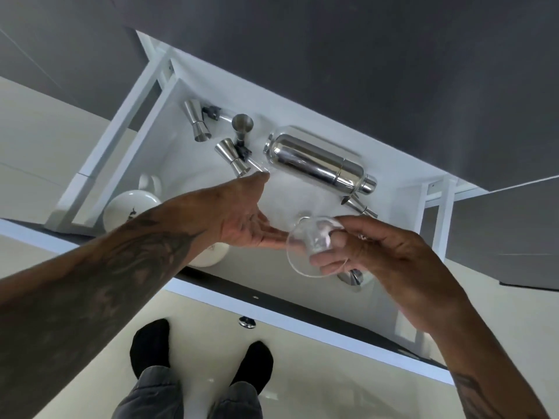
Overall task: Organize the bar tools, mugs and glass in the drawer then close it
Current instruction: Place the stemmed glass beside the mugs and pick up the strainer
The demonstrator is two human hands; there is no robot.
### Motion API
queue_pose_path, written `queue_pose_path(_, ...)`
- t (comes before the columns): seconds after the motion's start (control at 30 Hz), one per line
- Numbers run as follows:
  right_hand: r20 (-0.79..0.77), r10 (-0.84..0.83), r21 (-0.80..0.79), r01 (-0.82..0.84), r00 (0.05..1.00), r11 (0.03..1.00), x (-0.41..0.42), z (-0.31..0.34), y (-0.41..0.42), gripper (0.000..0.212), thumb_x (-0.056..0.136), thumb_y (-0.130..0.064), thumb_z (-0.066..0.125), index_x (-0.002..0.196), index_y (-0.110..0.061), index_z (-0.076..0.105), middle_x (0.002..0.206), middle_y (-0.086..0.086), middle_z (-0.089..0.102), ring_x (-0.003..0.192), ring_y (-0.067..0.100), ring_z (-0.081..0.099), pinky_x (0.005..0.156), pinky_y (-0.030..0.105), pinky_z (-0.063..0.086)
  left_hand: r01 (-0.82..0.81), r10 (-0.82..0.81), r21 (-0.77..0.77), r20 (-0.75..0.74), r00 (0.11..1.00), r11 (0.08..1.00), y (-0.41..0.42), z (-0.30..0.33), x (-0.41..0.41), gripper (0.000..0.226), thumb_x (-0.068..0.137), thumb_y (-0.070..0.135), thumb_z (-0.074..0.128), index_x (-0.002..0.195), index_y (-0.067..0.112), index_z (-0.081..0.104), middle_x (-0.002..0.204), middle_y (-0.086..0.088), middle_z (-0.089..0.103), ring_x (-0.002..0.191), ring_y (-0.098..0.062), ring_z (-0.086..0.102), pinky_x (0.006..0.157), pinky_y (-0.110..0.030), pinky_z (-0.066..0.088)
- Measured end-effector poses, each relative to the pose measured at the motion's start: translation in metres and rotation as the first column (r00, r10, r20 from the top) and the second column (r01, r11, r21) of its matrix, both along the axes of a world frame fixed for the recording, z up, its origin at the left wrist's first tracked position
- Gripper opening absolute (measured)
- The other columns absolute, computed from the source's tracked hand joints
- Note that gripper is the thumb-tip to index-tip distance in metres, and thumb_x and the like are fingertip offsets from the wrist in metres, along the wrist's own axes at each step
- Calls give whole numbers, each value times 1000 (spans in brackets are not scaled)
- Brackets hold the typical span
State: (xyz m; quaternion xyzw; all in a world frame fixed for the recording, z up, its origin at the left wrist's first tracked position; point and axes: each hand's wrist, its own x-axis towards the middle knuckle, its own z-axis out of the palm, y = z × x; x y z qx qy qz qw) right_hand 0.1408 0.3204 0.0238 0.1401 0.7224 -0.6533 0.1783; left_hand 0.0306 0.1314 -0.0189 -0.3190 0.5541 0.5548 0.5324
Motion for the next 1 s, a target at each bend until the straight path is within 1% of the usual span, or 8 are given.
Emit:
queue_pose_path(0.17, 179, -237, -207, 272, 955, 940, -8, -22, -6, 28, 80, -13, 62, 105, -6, 72, 84, 10, 75, 82, 35, 75, 67, 30, 59, 82, -85, -23, -348, 934, 996, -30, 50, 30, 44, 87, 55, 56, 104, 16, 70, 98, -12, 70, 80, -32, 72, 70, -42, 61)
queue_pose_path(0.23, 240, -259, -251, 317, 936, 914, -4, -39, -19, 25, 81, -10, 61, 103, -6, 73, 84, 10, 76, 82, 34, 74, 69, 33, 59, 133, -105, 46, -383, 918, 990, -34, 55, 48, 31, 87, 44, 62, 100, 17, 71, 91, -9, 74, 78, -26, 75, 72, -37, 62)
queue_pose_path(0.33, 307, -292, -264, 375, 906, 888, 8, -59, -43, 20, 86, -5, 61, 103, -4, 72, 85, 13, 76, 81, 33, 74, 73, 36, 59, 126, -164, -114, -451, 877, 985, -33, 41, 60, 10, 88, 14, 66, 97, 12, 70, 83, -11, 74, 69, -22, 76, 68, -34, 63)
queue_pose_path(0.5, 361, -286, -272, 393, 888, 878, 24, -69, -66, 34, 83, -22, 68, 113, -7, 69, 98, 12, 76, 88, 31, 74, 83, 40, 59, 64, -204, -289, -487, 849, 955, -37, 20, 68, 14, 88, 1, 63, 91, 12, 70, 75, -13, 75, 59, -21, 75, 65, -30, 62)
queue_pose_path(0.6, 200, -282, 232, 234, 938, 944, 33, -63, -39, 40, 86, -39, 68, 120, -18, 65, 113, 5, 71, 84, 13, 74, 77, 27, 59, 82, -250, -332, -503, 828, 940, -42, 13, 74, 17, 85, 5, 66, 82, 21, 72, 67, -1, 75, 58, -20, 75, 83, -42, 57)
queue_pose_path(0.7, -120, -519, 758, 415, 847, 503, 35, -50, 22, 42, 86, -45, 66, 116, -17, 63, 109, 4, 65, 91, 13, 64, 77, 19, 45, 93, -301, -377, -542, 785, 922, -46, 5, 74, 18, 82, 14, 71, 80, 31, 70, 72, 6, 74, 57, -15, 74, 74, -39, 59)
queue_pose_path(0.87, 252, -540, 873, 52, 803, 485, 0, -38, 69, 85, 85, -67, 50, 144, -8, 32, 138, 26, 49, 128, 40, 47, 101, 42, 41, -101, -415, -440, -888, 196, 892, -9, 44, 72, 16, 86, 18, 62, 95, 29, 70, 85, 7, 63, 61, -8, 63, 61, -14, 49)
queue_pose_path(1.0, 359, -446, 847, -85, 820, 525, -15, -46, 68, 77, 90, -67, 38, 132, -2, 47, 131, 25, 57, 120, 42, 55, 100, 44, 46, 233, -473, -417, -825, 309, 879, 101, 45, 77, 26, 91, 30, 50, 109, 19, 66, 100, 2, 63, 85, -9, 64, 75, -24, 50)
